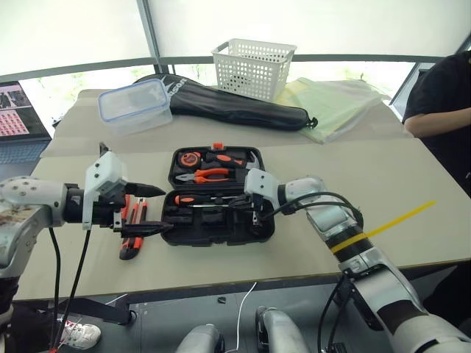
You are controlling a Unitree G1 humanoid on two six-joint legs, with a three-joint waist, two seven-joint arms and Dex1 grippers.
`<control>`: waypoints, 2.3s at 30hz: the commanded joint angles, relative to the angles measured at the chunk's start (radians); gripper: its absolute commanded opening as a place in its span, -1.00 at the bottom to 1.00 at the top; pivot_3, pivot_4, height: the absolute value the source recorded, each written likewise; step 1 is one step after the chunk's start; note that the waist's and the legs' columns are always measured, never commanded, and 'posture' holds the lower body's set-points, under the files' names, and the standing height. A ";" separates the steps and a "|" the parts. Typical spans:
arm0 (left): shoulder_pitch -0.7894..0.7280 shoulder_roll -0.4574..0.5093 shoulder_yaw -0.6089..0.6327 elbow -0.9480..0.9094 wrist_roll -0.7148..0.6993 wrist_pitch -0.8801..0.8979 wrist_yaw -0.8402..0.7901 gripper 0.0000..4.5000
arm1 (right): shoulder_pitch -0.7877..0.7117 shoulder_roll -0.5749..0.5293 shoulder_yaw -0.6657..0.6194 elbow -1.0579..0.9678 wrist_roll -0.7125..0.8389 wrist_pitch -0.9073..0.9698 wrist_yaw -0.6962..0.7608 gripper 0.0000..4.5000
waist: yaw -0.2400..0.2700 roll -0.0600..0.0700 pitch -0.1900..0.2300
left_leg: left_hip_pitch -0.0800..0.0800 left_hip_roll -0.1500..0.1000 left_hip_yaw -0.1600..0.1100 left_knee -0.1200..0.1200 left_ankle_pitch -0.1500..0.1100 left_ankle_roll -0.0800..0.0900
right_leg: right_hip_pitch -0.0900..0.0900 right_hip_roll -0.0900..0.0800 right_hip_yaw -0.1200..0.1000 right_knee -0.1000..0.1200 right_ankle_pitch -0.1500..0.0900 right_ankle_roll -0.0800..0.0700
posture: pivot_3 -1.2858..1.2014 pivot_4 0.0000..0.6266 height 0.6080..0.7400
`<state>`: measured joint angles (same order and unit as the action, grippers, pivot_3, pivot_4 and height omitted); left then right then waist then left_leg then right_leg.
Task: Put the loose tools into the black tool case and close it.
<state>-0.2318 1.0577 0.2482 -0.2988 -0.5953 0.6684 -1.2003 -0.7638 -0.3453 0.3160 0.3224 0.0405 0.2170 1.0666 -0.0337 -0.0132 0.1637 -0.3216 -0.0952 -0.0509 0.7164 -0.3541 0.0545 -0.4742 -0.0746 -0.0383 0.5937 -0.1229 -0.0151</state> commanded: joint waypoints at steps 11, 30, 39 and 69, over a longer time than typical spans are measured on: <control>0.606 -0.229 0.681 -0.197 0.043 0.234 0.318 1.00 | 0.090 -0.268 -0.346 -0.642 0.614 0.538 0.149 0.67 | -0.004 0.001 0.001 | 0.000 0.003 0.001 -0.005 -0.001 -0.002 | -0.003 0.000 -0.001 -0.002 -0.002 -0.003 | 0.03 -0.52 1.00; -0.230 -0.153 0.111 0.332 0.124 0.691 0.718 1.00 | 0.188 -0.311 -0.328 -0.751 0.633 0.488 0.029 0.96 | 0.036 -0.005 -0.001 | 0.004 0.001 -0.001 -0.003 -0.001 -0.002 | 0.003 0.000 -0.003 0.000 -0.002 -0.003 | 0.03 -0.52 1.00; -0.481 -0.176 -0.192 0.645 0.275 0.559 0.714 1.00 | 0.261 -0.324 -0.365 -0.826 0.651 0.504 -0.056 0.96 | 0.020 -0.005 -0.001 | 0.003 0.000 0.000 -0.004 -0.001 -0.003 | -0.001 0.000 -0.003 0.000 -0.002 -0.003 | 0.03 -0.52 1.00; -0.556 -0.136 -0.311 0.800 0.426 0.219 0.384 -0.82 | 0.331 -0.409 -0.403 -0.860 0.728 0.523 -0.116 1.00 | 0.040 -0.004 -0.002 | 0.003 0.001 0.000 -0.001 -0.001 -0.003 | 0.001 -0.002 0.000 0.001 -0.002 -0.002 | 0.03 -0.52 1.00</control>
<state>-0.7790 0.8772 -0.0591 0.5761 -0.1673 0.9421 -0.7395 -0.4352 -0.7392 -0.0546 -0.5044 0.7346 0.7291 0.9451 0.0059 -0.0176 0.1614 -0.3209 -0.0943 -0.0516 0.7152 -0.3548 0.0516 -0.4742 -0.0766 -0.0380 0.5944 -0.1247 -0.0176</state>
